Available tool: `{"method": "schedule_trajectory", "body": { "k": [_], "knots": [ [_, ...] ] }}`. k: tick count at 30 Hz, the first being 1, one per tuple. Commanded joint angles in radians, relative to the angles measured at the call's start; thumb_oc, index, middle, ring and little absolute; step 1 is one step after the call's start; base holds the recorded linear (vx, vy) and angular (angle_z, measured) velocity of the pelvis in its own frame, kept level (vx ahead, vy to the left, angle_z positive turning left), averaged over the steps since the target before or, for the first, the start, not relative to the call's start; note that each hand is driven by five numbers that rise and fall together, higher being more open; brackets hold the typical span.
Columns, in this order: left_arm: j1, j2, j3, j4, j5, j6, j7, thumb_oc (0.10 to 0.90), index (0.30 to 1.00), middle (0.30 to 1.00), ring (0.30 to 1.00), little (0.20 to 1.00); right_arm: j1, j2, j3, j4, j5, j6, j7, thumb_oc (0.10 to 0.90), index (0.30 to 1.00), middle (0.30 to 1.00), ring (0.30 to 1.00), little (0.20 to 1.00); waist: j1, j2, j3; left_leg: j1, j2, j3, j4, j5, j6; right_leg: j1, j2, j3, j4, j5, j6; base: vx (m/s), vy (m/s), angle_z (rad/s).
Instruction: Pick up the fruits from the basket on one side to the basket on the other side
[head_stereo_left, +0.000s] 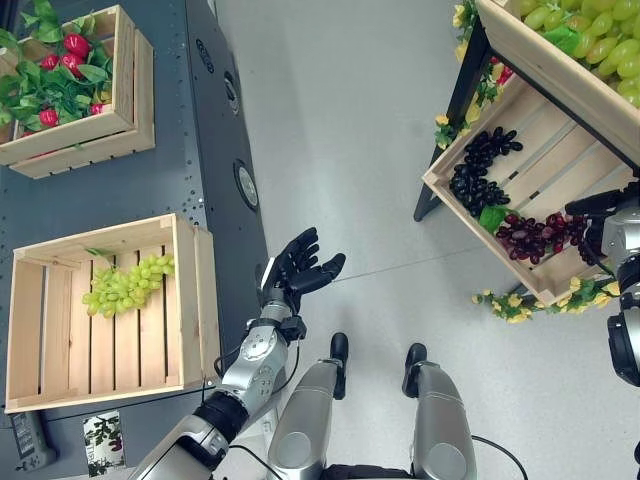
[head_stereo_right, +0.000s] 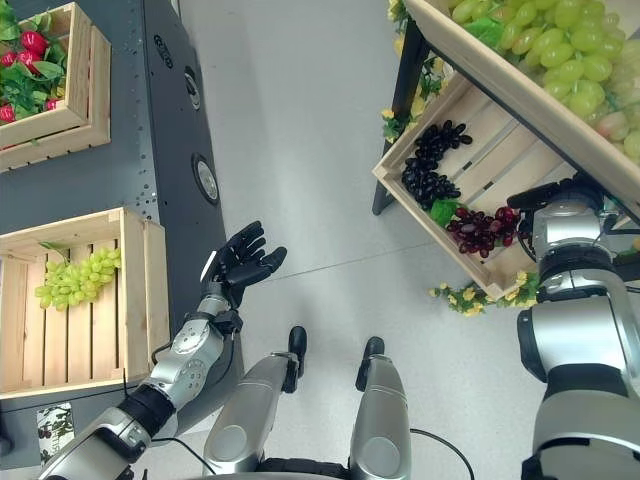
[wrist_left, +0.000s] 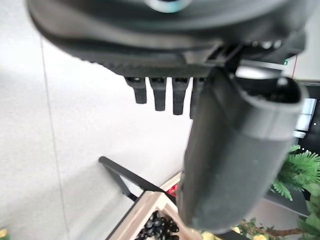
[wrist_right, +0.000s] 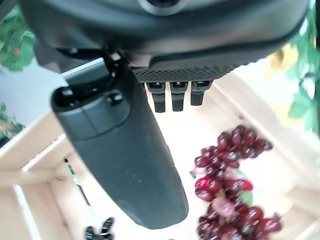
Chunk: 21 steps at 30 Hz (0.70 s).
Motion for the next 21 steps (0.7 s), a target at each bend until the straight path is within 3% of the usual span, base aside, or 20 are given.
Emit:
{"method": "schedule_trajectory", "body": {
  "k": [1, 6, 13, 21],
  "knots": [
    [0.07, -0.003, 0.064, -0.045, 0.033, -0.101, -0.029, 0.8, 0.9, 0.9, 0.9, 0.9, 0.018, -0.13, 0.1, -0.021, -0.183, -0.02, -0.022, 0.8, 0.9, 0.9, 0.9, 0.9, 0.002, -0.049, -0.122, 0.021, -0.01, 0.05, 0.039, -0.062, 0.03, 0.072, 0.036, 0.005, -0.078, 0.09, -0.092, 0.07, -0.001, -0.04],
    [0.086, -0.012, 0.057, -0.043, 0.036, -0.084, -0.044, 0.8, 0.9, 0.9, 0.9, 0.9, 0.088, -0.111, 0.082, -0.023, -0.214, -0.064, -0.04, 0.8, 0.9, 0.9, 0.9, 0.9, 0.002, -0.059, -0.147, 0.057, -0.01, 0.053, 0.02, -0.067, 0.033, 0.118, 0.035, 0.01, -0.12, 0.1, -0.086, 0.06, -0.004, -0.02],
    [0.087, -0.022, 0.063, -0.002, 0.023, -0.068, -0.067, 0.8, 0.9, 0.9, 0.9, 0.9, 0.215, -0.052, 0.077, -0.135, -0.21, -0.288, 0.009, 0.8, 0.9, 0.9, 0.9, 0.9, -0.014, -0.075, -0.19, 0.097, -0.008, 0.062, -0.013, -0.066, 0.036, 0.161, 0.039, 0.019, -0.166, 0.112, -0.075, 0.02, 0.006, -0.01],
    [0.109, -0.056, 0.093, 0.101, 0.006, -0.045, -0.137, 0.8, 0.9, 0.9, 0.9, 0.9, 0.417, 0.061, 0.095, -0.324, -0.248, -0.394, 0.028, 0.8, 0.9, 0.9, 0.9, 0.9, -0.038, -0.1, -0.239, 0.167, 0.003, 0.068, -0.074, -0.057, 0.033, 0.223, 0.05, 0.038, -0.225, 0.122, -0.063, 0.04, -0.004, -0.04]
  ]
}}
